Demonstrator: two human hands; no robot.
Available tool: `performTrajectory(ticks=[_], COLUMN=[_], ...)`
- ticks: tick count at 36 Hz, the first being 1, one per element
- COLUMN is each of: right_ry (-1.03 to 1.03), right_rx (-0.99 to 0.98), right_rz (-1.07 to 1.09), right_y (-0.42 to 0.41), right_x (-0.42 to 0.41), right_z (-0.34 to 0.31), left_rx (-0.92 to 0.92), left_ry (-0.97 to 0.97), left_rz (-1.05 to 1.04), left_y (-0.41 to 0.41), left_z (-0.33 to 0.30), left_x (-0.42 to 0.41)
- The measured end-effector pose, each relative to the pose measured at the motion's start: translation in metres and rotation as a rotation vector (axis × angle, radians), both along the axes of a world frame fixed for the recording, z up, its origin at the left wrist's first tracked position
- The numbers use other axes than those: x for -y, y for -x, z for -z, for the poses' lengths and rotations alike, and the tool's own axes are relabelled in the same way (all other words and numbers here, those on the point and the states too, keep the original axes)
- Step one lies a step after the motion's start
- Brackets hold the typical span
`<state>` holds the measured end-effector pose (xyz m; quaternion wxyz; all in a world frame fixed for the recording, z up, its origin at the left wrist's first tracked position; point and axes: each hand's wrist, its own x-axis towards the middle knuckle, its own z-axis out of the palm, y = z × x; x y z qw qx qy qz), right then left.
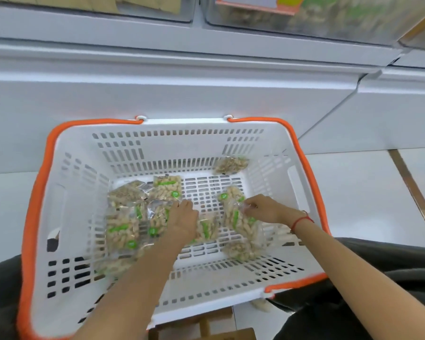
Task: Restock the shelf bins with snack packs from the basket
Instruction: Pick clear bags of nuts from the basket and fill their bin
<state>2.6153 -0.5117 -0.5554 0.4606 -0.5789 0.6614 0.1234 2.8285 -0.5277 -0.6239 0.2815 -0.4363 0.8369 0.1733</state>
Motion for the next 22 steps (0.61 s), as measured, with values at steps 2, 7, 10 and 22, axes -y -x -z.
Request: performTrajectory(ticks=[2,7,10,22], right_ry=[-0.039,-0.165,-0.146,0.108], right_rx=[0.056,0.165,0.229,0.215], right_rz=[0.061,0.119,0.163,-0.060], right_y=[0.002,-0.003,-0.009,-0.008], right_x=[0.005,0.017,0.026,0.051], right_z=[-0.008,-0.045,-0.075,-0.207], left_rx=[-0.135,-0.463,-0.654,-0.904], left_ry=[-0.121,-0.677,-0.907,-0.709], left_rz=[-0.109,-0.693,-0.887,-0.812], left_y=[-0.005,-0.020,-0.034,-0.044], left_z=[-0.011,-0.058,-0.084,-0.191], left_x=[0.003,0.021,0.033,0.066])
